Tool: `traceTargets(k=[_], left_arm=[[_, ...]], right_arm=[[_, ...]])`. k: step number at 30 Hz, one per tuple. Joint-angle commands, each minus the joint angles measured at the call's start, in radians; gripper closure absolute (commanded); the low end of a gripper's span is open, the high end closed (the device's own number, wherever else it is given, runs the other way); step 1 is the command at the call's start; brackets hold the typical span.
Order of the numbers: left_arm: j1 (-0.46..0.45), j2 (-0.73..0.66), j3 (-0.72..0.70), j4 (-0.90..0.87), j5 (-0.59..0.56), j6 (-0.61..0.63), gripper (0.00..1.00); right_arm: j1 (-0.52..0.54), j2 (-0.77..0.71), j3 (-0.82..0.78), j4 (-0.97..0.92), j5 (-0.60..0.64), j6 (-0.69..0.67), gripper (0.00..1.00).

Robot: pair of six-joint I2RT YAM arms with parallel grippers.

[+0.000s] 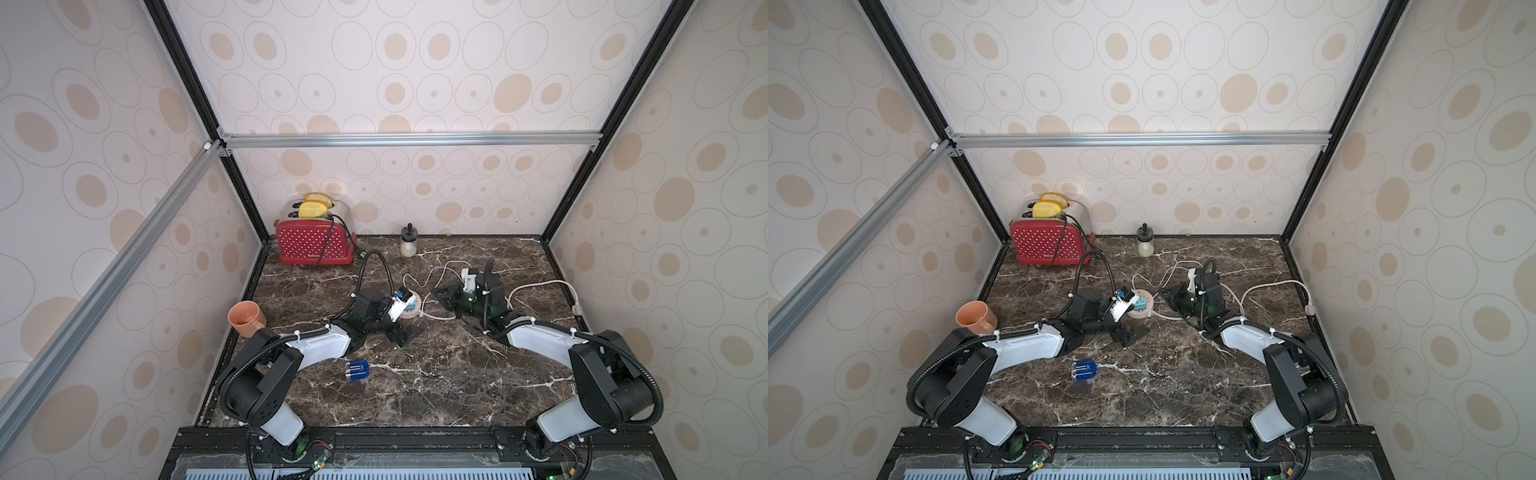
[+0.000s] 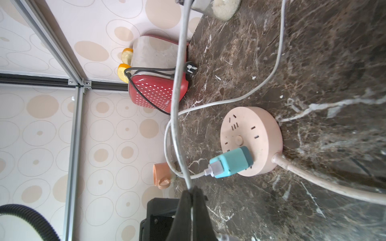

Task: Charge the electric shaver
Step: Pick up the charging cable from the center of the board.

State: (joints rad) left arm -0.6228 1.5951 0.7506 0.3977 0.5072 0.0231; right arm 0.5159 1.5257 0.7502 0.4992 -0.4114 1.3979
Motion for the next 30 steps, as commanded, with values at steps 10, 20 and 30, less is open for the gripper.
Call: traceTargets(k=[10,20,30], left_arm=[[-0.009,0.081,0.075,0.159,0.057,-0.031,0.09],[-0.01,0.101,0.09,0.112,0.107,-0.021,0.4],[-0.009,0.109,0.115,0.09,0.117,-0.015,0.82]], right_arm=[[0.014,-0.001,-0.043,0.131,-0.003,0.103,1.0],[0.013,0.002,-0.047,0.185,-0.009,0.127,1.0],[0.014,-0.006,-0.054,0.183,-0.039,0.117,1.0]])
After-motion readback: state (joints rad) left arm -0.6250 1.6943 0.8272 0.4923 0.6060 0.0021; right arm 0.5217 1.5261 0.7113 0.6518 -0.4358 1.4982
